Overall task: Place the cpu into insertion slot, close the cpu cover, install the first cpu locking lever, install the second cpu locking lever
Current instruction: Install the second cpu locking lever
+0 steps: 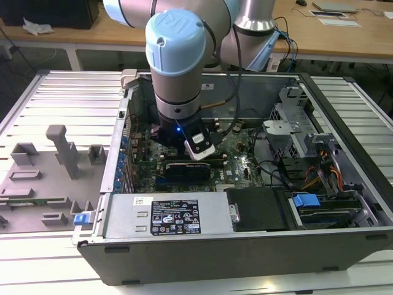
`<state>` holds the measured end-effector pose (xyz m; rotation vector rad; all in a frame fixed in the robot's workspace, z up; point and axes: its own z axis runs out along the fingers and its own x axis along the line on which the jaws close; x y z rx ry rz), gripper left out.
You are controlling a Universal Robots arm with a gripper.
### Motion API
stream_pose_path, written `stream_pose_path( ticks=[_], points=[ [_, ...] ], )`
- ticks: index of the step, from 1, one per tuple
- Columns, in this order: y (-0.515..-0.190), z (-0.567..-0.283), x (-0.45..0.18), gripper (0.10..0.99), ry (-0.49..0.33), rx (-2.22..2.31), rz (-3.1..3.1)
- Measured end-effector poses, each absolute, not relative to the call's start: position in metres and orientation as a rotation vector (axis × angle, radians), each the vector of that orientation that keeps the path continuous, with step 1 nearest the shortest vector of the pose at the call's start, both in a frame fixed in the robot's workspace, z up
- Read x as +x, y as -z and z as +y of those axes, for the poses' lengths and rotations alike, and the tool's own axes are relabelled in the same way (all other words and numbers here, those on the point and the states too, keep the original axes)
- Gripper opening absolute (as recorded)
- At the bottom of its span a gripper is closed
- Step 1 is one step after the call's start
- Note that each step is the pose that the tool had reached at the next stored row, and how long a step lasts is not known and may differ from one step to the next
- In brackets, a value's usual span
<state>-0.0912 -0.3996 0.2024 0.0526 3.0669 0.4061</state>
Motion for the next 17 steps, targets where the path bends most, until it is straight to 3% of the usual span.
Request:
stream_pose_path(
  ticks=[17],
  points=[
    [-0.1997,-0.3958,-0.092,0.106,-0.427,0.053,3.065]
  ],
)
